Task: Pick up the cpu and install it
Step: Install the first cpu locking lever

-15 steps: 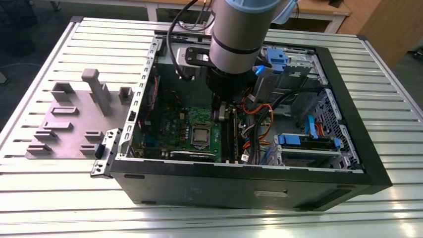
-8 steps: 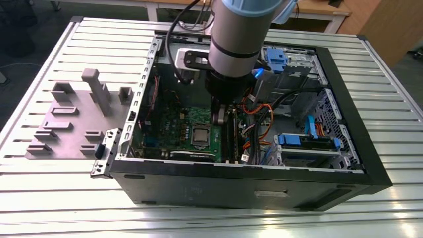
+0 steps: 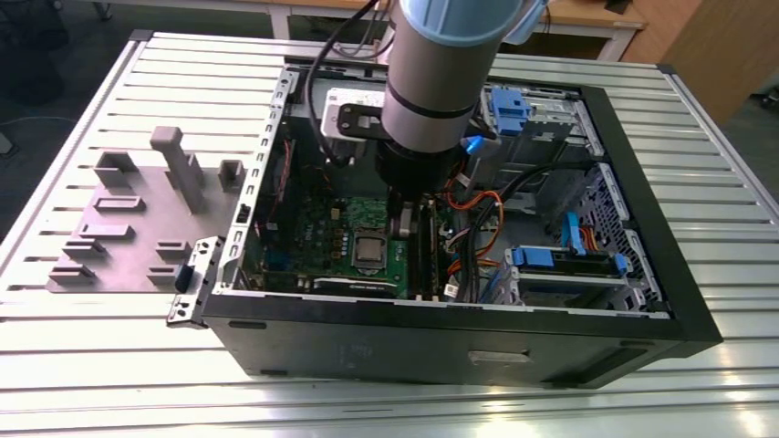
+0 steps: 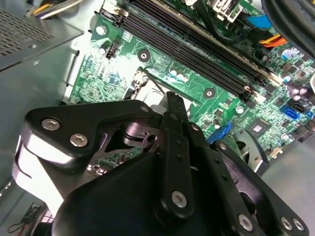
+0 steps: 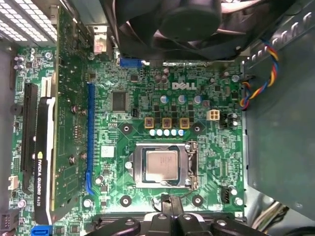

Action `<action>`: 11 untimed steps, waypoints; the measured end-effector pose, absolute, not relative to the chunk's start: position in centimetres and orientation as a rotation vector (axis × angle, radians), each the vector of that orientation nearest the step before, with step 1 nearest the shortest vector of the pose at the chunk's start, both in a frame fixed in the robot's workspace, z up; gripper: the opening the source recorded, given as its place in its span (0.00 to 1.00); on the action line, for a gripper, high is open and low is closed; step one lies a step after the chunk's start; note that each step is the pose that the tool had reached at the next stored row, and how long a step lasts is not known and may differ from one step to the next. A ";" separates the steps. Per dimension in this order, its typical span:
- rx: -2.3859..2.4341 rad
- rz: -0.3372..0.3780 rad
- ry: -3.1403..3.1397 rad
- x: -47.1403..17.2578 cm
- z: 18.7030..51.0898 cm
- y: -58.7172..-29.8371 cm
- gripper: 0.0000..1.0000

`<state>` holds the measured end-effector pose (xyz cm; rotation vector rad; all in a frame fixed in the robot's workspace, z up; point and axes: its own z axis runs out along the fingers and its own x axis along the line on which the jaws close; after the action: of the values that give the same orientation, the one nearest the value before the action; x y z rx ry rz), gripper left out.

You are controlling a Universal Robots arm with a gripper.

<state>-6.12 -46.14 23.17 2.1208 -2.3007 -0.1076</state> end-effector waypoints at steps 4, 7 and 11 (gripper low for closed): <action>2.119 -0.105 -2.299 -6.2 22.9 -46.5 0.11; 2.118 -0.103 -2.298 -6.3 22.6 -46.8 0.11; 2.116 -0.100 -2.296 -6.3 22.2 -47.2 0.11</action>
<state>-6.30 -47.17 22.18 2.1161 -2.2959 -0.0998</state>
